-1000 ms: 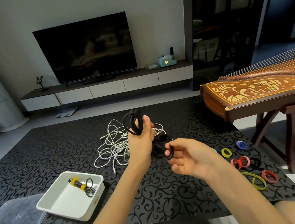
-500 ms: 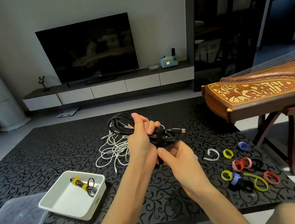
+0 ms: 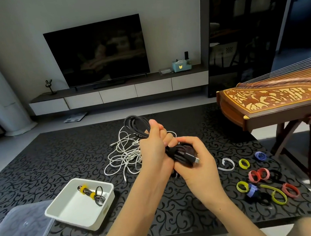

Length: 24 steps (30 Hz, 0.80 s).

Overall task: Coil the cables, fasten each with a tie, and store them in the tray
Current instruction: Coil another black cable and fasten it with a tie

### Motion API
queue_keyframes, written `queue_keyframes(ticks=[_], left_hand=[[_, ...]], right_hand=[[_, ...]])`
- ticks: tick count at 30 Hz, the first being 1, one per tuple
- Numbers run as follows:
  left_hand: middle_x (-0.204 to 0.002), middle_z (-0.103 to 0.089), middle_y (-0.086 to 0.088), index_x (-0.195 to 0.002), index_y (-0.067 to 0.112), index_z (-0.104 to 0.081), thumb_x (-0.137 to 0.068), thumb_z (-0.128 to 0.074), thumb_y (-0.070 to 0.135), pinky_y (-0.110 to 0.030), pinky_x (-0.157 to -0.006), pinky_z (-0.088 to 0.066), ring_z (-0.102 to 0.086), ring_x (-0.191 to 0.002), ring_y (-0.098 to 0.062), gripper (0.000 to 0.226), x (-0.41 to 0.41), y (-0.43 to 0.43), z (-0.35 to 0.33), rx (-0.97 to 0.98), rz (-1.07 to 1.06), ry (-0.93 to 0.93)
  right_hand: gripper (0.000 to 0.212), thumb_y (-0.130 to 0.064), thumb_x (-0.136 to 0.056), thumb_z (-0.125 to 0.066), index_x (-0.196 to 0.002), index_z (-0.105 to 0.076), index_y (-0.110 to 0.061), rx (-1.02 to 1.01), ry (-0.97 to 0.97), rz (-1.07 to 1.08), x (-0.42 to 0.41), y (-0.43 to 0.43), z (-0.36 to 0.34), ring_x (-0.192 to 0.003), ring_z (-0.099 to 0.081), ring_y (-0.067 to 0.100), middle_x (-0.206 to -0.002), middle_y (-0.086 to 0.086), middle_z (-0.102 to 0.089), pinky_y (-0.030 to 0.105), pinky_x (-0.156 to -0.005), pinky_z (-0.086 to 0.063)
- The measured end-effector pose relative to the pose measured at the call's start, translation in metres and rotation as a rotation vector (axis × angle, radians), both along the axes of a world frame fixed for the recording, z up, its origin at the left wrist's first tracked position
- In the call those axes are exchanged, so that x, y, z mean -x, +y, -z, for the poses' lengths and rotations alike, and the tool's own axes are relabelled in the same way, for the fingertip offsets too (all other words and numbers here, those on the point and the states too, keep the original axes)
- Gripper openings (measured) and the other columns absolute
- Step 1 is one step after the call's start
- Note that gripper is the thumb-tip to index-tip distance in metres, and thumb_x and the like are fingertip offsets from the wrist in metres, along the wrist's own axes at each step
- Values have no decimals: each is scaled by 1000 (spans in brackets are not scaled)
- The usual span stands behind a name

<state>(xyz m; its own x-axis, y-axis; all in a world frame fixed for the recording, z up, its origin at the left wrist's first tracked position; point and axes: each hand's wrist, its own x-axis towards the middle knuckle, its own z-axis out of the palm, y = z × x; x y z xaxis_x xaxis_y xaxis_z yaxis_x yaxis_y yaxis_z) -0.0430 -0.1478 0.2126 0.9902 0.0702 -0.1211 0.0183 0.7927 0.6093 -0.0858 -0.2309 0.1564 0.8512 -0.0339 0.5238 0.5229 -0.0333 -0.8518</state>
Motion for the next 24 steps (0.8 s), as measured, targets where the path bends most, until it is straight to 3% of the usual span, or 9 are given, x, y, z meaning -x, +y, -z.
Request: queue_keyframes(ticks=[5,8,10,12,15,18,20,22,24], left_hand=[[-39,-24,6,-71,9,-42,-101,-45,27,-14,-28,-21,-23,-27,-5,35,1,1,-9,-5,67,119],[-39,-25,6,-70,9,-42,-100,-45,27,-14,-28,-23,-24,-27,-5,35,2,8,-13,-46,200,161],[-39,-26,5,-69,9,-42,-100,-45,26,-14,-28,-24,-24,-27,-5,35,5,17,-14,-52,334,186],[-39,-27,5,-69,8,-44,-99,-46,24,-14,-28,-24,-25,-27,-5,35,9,26,-14,-77,416,193],[-40,-27,6,-68,9,-44,-99,-45,24,-14,-27,-22,-24,-27,-4,35,12,29,-14,-130,411,164],[-39,-26,6,-69,9,-44,-99,-44,26,-14,-26,-21,-24,-26,-3,35,13,24,-15,-85,419,134],[-38,-27,7,-69,10,-44,-99,-43,27,-13,-26,-21,-24,-26,-3,35,15,22,-15,-40,427,99],[-38,-27,7,-69,10,-44,-99,-43,27,-13,-26,-22,-25,-26,-2,34,15,20,-15,-21,421,55],[-38,-26,7,-68,10,-44,-99,-43,27,-13,-27,-21,-24,-26,-2,34,16,19,-14,-19,400,22]], right_hand=[[48,0,-75,-64,-113,-55,-28,290,-303,93,-3,-11,0,-103,-58,-5,-110,-22,-62,10,-85,-43],[37,-6,-79,-55,-115,-58,-14,513,-439,207,-12,-27,2,-88,-58,-4,-104,-10,-67,8,-76,-44],[29,2,-79,-57,-107,-66,0,597,-443,328,-21,-44,3,-80,-60,5,-92,6,-72,16,-72,-46],[24,12,-78,-62,-99,-69,5,651,-416,336,-28,-61,1,-74,-61,5,-82,6,-71,15,-72,-46],[21,10,-86,-59,-101,-70,0,638,-207,150,-28,-68,-9,-62,-59,8,-75,-10,-66,11,-63,-47],[26,-14,-97,-49,-113,-65,-3,237,278,-131,-20,-56,-20,-63,-66,13,-81,8,-71,25,-60,-56],[49,-40,-90,-45,-114,-61,0,33,541,-304,-9,-49,-25,-65,-68,20,-88,22,-70,33,-58,-59],[71,-59,-79,-44,-109,-61,3,-21,667,-431,4,-45,-28,-64,-67,28,-87,29,-67,35,-53,-58],[63,-55,-80,-53,-104,-62,3,-21,638,-455,15,-40,-28,-58,-64,26,-78,27,-66,33,-48,-55]])
